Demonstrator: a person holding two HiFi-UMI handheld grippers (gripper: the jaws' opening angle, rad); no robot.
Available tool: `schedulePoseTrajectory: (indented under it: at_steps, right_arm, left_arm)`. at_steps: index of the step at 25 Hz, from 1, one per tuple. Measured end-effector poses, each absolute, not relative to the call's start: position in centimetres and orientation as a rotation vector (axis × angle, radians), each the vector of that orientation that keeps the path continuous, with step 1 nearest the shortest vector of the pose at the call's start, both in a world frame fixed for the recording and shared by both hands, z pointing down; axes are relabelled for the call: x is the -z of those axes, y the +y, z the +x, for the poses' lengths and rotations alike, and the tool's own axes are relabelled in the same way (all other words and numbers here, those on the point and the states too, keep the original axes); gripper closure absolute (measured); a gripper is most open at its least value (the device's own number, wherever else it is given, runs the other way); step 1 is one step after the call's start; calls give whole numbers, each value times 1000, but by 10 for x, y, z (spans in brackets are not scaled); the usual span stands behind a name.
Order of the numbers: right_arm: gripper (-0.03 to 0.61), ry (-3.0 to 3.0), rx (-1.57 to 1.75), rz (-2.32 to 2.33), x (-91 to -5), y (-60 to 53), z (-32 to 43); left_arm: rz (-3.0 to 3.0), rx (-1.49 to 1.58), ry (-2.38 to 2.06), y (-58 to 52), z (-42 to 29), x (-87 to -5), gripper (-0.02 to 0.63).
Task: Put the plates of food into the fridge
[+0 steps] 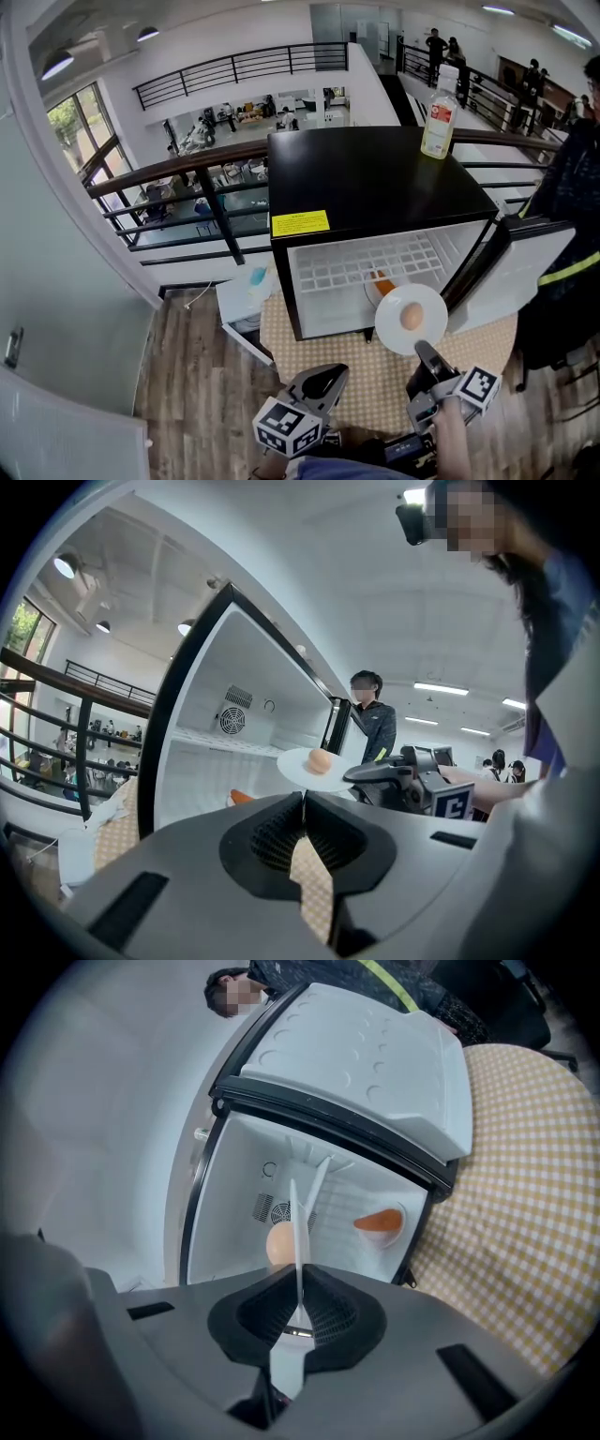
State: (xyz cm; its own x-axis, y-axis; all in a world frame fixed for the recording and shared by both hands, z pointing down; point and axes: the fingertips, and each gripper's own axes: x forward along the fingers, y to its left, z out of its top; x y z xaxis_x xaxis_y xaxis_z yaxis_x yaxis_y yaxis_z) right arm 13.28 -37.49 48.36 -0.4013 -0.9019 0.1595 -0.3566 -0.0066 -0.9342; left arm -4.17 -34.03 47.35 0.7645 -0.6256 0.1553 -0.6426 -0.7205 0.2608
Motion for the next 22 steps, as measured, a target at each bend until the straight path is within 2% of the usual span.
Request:
schedulePoseTrajectory:
  at_steps: [22]
  right_arm:
    - [551, 1880, 1516, -1223, -467, -532, 130]
  left_arm:
    - [2581, -37, -1130, -373, -6, -465, 596]
